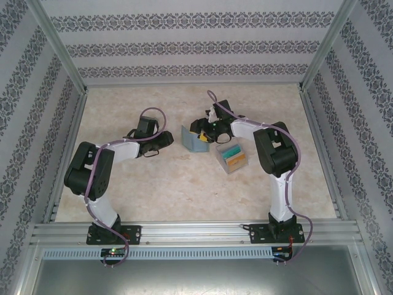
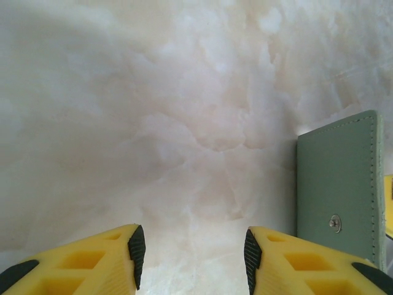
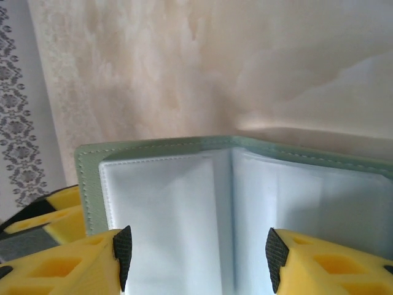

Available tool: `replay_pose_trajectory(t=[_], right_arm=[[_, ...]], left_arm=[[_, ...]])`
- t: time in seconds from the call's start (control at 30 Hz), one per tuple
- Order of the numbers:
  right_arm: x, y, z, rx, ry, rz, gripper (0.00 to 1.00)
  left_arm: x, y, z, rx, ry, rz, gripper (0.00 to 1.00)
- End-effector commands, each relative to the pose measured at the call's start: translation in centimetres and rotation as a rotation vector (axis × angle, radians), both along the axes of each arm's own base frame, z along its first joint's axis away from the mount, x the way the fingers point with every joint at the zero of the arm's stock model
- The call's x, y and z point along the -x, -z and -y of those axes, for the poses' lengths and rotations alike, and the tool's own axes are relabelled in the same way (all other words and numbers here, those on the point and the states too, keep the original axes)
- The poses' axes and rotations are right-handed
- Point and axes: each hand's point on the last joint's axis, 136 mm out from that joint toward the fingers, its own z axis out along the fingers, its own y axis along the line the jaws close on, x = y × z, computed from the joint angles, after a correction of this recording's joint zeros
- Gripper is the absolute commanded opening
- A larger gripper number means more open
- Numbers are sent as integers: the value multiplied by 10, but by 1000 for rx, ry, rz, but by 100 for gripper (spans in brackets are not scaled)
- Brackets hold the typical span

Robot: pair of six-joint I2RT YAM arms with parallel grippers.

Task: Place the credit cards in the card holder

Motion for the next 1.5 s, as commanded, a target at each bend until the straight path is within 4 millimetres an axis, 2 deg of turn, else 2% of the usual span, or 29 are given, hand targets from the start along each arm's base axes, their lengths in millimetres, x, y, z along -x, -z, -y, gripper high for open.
replay_pose_trajectory(t=[0.0,0.17,0.27,0.47,0.6,0.7,0.77,0.93,1.17,1.3,1.47], right_arm=[[6,-15,-12,10,-48,42,62],[12,-8,-31,34,-80,37,62],[15,3,-29,149,-105,56,66],[23,28,-23,385,-152,110,67],[24,36,-26,463,-172,138,67],[26,36,-36,466,-200,151,67],[25,29,-41,470,-218,176,67],[22,-11,-50,387,-214,226,67],[14,-59,-42,288,-156,272,68],[6,-72,-25,236,-101,271,68],[-3,-69,4,245,-45,258,66]], left_arm=[[1,-7,-11,-36,-15,10,49],[0,-14,-11,-38,-17,15,51],[1,-24,-10,-28,-16,32,54],[-3,-51,-12,-25,-19,85,57],[-6,-61,-16,-40,-29,99,57],[-7,-60,-17,-41,-35,101,57],[-8,-62,-16,-31,-35,101,56],[-11,-68,-14,-7,-33,111,57],[-20,-75,-5,25,-7,120,57],[-28,-81,3,69,0,136,57],[-35,-88,8,88,10,146,57]])
